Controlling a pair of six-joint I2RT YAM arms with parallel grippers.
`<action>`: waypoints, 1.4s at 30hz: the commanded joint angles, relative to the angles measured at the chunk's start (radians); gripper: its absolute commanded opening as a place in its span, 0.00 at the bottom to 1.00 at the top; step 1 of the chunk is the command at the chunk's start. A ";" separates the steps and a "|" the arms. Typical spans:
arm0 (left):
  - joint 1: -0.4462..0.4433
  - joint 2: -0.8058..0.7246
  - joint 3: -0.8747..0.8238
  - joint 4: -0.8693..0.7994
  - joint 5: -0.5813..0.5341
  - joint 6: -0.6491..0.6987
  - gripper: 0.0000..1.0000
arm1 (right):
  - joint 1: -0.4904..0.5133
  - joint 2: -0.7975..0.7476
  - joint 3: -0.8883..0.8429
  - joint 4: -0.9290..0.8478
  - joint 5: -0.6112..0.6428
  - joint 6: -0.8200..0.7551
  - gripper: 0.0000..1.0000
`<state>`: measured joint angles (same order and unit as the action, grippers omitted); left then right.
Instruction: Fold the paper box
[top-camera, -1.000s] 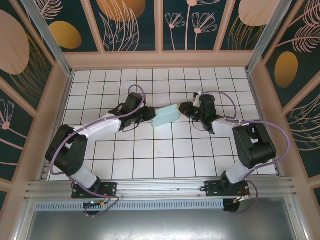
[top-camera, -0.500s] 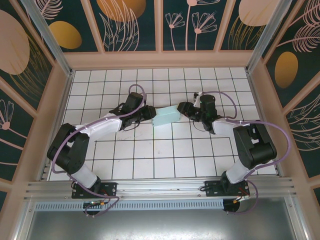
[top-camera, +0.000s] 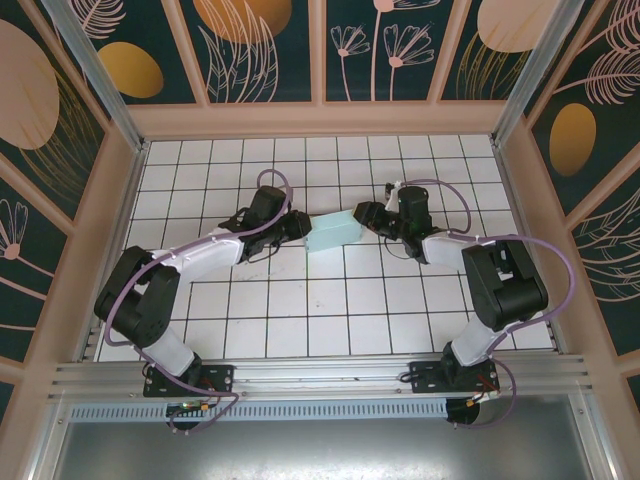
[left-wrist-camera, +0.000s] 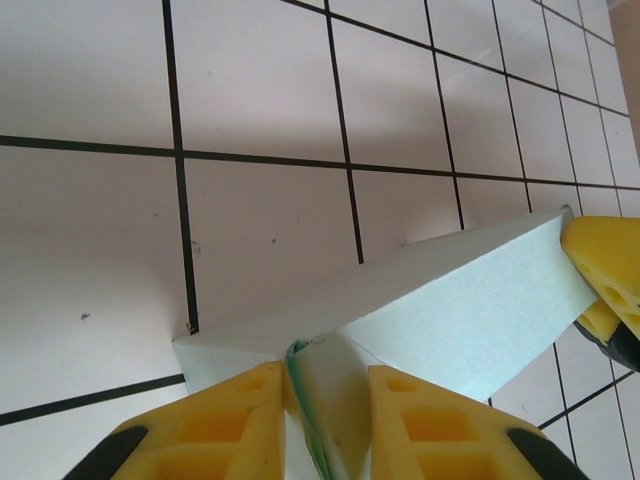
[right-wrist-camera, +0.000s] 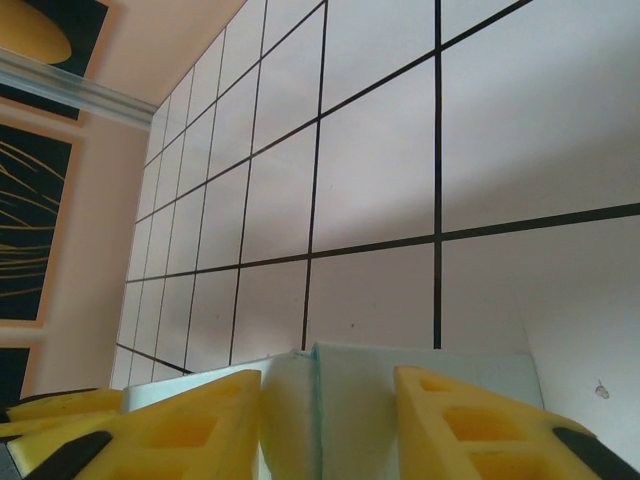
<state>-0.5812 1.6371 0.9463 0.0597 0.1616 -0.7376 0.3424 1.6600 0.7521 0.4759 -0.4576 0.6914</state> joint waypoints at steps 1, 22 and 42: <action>-0.004 0.057 -0.101 -0.099 0.020 0.019 0.21 | -0.005 0.044 -0.026 -0.043 0.014 0.002 0.33; -0.005 0.122 -0.199 0.149 0.081 0.069 0.12 | -0.002 0.046 -0.007 -0.042 -0.012 0.019 0.05; -0.004 0.095 0.142 -0.093 0.028 0.115 0.83 | 0.000 0.041 0.052 -0.081 0.000 -0.007 0.20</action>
<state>-0.5808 1.7405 1.0653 0.0139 0.1722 -0.6289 0.3340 1.6833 0.7918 0.4805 -0.4477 0.7116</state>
